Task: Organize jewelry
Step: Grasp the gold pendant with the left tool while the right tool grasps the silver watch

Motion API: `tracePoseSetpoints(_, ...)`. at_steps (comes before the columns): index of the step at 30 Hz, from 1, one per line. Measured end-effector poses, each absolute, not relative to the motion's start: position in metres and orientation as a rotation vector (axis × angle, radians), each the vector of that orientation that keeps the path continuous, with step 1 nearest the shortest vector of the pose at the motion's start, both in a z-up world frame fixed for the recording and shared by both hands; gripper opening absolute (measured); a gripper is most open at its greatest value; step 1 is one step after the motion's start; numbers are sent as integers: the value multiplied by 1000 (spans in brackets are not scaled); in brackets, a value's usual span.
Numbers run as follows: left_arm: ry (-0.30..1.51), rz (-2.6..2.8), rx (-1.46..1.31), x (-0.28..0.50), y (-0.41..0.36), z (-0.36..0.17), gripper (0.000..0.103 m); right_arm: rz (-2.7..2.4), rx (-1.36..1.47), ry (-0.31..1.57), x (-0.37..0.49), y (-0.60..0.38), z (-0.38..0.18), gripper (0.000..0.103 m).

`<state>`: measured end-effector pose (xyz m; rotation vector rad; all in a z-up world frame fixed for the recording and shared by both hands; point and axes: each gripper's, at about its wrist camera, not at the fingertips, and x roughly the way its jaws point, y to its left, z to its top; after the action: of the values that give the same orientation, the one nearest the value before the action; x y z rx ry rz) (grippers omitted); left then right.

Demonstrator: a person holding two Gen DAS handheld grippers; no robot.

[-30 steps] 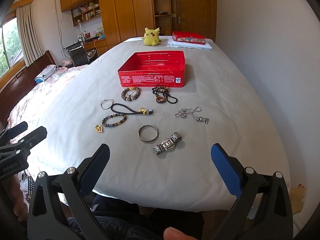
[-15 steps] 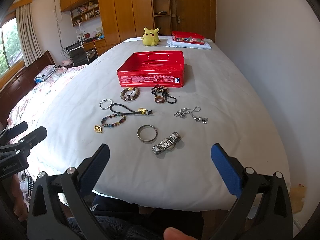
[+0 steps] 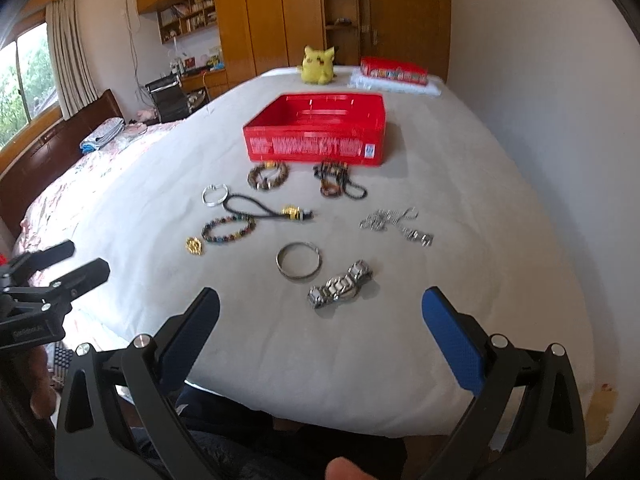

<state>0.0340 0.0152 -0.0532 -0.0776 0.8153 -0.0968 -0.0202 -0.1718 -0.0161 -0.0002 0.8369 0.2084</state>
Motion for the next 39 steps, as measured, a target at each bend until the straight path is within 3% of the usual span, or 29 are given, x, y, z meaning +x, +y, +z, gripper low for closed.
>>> tracePoseSetpoints(4,866,-119,-129,53,23,-79,95,229,28,882,-6,-178,-40,99)
tracePoseSetpoints(6,889,-95,-99,66,21,-91,91,246,40,917,3,-180,-54,87)
tracePoseSetpoints(7,890,-87,-82,69,19,-95,91,255,52,939,7,-182,-61,69)
tracePoseSetpoints(8,891,-88,-65,76,16,-100,91,265,65,962,12,-183,-69,60)
tracePoseSetpoints(14,903,-97,-20,99,7,-117,88,251,86,1004,28,-190,-93,61)
tracePoseSetpoints(20,944,-107,-6,116,4,-131,82,248,35,987,39,-186,-98,75)
tracePoseSetpoints(23,946,-110,-1,120,1,-135,82,242,-25,969,43,-178,-102,76)
tracePoseSetpoints(30,918,-105,24,133,-6,-140,82,263,-106,921,51,-170,-106,58)
tracePoseSetpoints(32,912,-106,33,134,-8,-140,75,266,-101,917,52,-171,-105,51)
tracePoseSetpoints(36,904,-118,38,134,-7,-137,37,285,-73,912,54,-175,-102,39)
tracePoseSetpoints(39,904,-120,35,134,-4,-136,29,295,-59,912,56,-178,-102,32)
